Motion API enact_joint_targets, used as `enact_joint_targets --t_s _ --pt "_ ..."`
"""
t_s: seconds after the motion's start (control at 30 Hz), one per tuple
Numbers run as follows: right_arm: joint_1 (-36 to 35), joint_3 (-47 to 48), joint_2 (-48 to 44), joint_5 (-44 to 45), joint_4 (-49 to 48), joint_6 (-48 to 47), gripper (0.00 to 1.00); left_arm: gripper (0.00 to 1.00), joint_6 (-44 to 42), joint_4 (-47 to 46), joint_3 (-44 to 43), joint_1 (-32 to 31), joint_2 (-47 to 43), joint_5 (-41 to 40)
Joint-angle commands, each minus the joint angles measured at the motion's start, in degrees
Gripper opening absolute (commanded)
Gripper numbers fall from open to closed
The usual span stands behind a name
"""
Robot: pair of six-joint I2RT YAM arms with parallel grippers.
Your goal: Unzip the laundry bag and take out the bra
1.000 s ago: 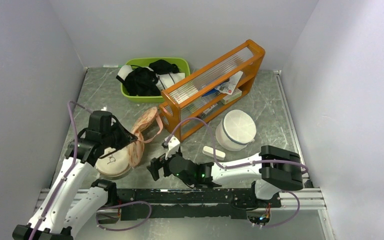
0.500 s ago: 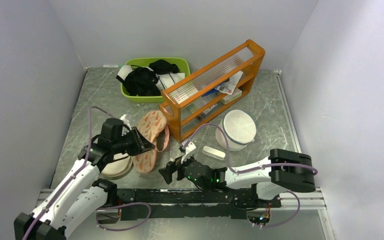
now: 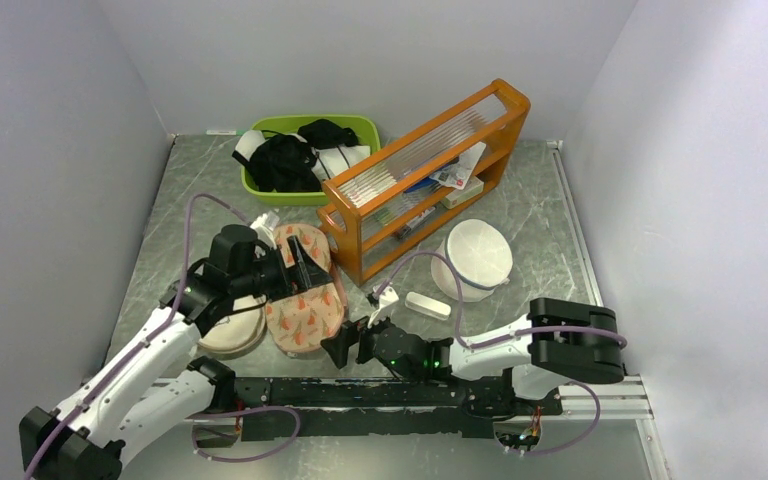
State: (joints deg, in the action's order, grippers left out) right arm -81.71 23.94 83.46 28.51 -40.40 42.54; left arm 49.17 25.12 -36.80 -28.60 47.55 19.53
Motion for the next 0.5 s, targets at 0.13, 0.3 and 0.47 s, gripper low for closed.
enact_joint_targets --t_s 0.13,0.3,0.47 --pt "0.4 -0.2 6.7 4.2 -8.5 4.1 0.91 0.97 -5.2 6.6 -5.9 -0.3 -4.4 -8.2" --pt "0.4 1.7 13.2 4.9 -14.8 6.1 0.88 0.96 -5.4 7.5 -6.4 -0.3 -4.4 -8.2" --pt "0.4 2.2 17.6 5.4 -18.4 8.2 0.80 0.97 -5.9 8.6 -7.3 -0.3 -4.9 -8.6"
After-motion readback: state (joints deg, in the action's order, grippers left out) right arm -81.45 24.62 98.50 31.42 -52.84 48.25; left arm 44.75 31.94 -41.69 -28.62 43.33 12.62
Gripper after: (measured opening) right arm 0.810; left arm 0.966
